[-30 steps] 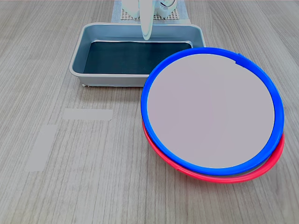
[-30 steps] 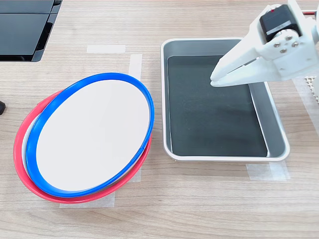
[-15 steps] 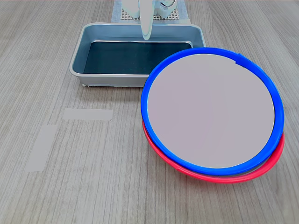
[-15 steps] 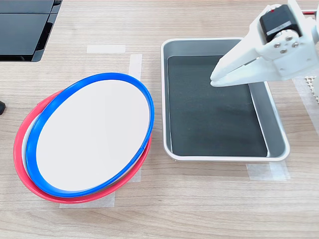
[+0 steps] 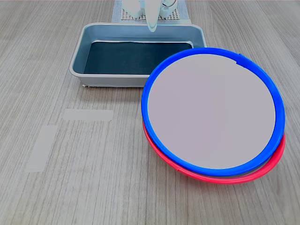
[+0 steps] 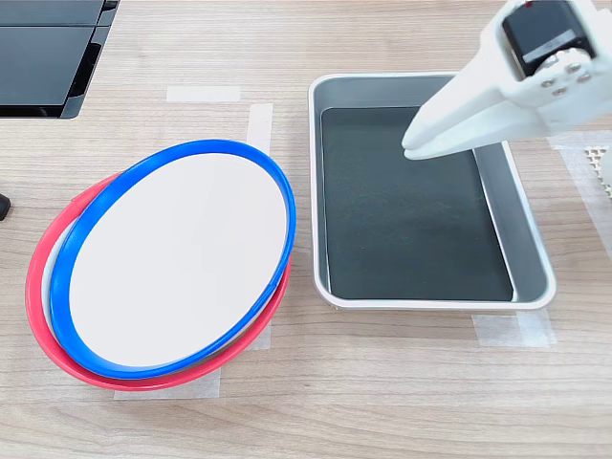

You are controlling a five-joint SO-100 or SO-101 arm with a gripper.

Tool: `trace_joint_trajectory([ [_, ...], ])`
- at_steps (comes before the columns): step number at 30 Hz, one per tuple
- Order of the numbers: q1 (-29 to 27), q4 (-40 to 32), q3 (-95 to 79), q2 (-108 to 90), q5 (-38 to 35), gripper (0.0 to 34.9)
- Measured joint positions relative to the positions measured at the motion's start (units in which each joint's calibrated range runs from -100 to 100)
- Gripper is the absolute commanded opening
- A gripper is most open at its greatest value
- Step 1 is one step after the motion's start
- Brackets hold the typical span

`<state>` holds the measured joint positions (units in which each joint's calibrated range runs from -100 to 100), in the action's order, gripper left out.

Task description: Lift the stacked dish and set it down on the table.

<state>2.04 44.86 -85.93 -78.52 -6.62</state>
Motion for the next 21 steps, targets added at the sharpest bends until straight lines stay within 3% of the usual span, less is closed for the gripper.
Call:
trace_joint_trajectory([
  [1,0.88,0.0,4.63,6.14,-0.73,16.1],
  [3,1.95,0.0,9.98,12.62,-1.17,19.8],
  [11,4.96,3.67,40.65,44.08,-3.32,25.0],
  [15,7.52,3.51,46.64,51.41,-4.2,23.5],
  [19,9.82,1.39,50.09,59.93,-4.69,16.2],
  [21,10.88,-0.16,50.36,62.15,-4.69,16.0],
])
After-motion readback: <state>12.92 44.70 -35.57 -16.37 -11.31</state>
